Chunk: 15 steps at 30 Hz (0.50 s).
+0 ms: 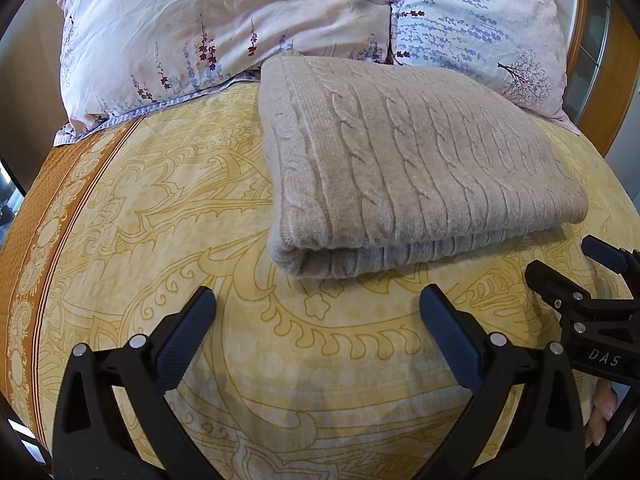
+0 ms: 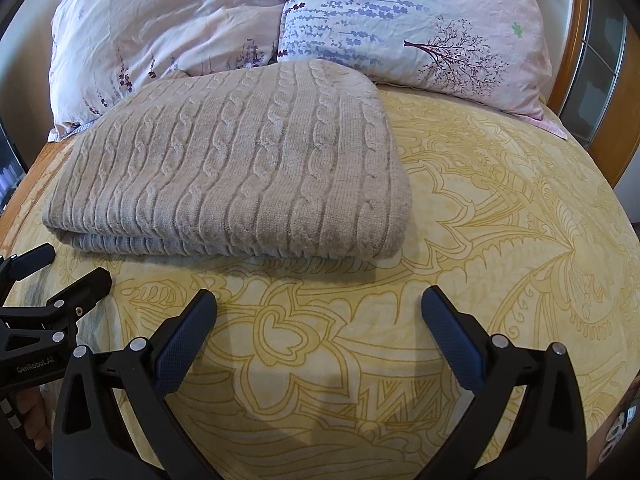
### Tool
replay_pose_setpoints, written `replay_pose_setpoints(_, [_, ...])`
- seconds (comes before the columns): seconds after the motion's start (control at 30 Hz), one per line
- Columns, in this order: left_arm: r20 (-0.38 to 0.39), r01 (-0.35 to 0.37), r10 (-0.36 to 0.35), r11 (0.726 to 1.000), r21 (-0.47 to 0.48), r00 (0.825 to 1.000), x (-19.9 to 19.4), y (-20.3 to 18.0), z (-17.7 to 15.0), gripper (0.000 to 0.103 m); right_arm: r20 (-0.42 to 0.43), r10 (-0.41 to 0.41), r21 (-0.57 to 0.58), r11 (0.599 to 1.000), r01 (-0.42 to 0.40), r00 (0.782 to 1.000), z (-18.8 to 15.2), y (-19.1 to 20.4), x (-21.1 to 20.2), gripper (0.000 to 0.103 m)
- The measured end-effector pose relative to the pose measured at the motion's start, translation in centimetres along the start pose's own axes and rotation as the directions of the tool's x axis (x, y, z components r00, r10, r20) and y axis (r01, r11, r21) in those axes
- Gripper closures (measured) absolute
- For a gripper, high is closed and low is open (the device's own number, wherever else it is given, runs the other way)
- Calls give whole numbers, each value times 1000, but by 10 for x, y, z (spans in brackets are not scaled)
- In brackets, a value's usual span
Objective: Fold small clothes
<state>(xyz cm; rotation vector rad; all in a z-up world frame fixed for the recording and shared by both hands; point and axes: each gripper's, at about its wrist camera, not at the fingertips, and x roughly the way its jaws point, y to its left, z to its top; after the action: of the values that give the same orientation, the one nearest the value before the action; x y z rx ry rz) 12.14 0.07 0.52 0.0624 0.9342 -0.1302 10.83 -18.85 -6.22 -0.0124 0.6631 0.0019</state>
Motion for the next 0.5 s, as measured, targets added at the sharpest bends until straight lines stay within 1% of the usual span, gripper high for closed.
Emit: replay_pose_setpoints(0.5, [0,0,0,1000,-1,1000,0,0,-1,2,0,2,-3,1000,-2,1000,0,-1,0,1])
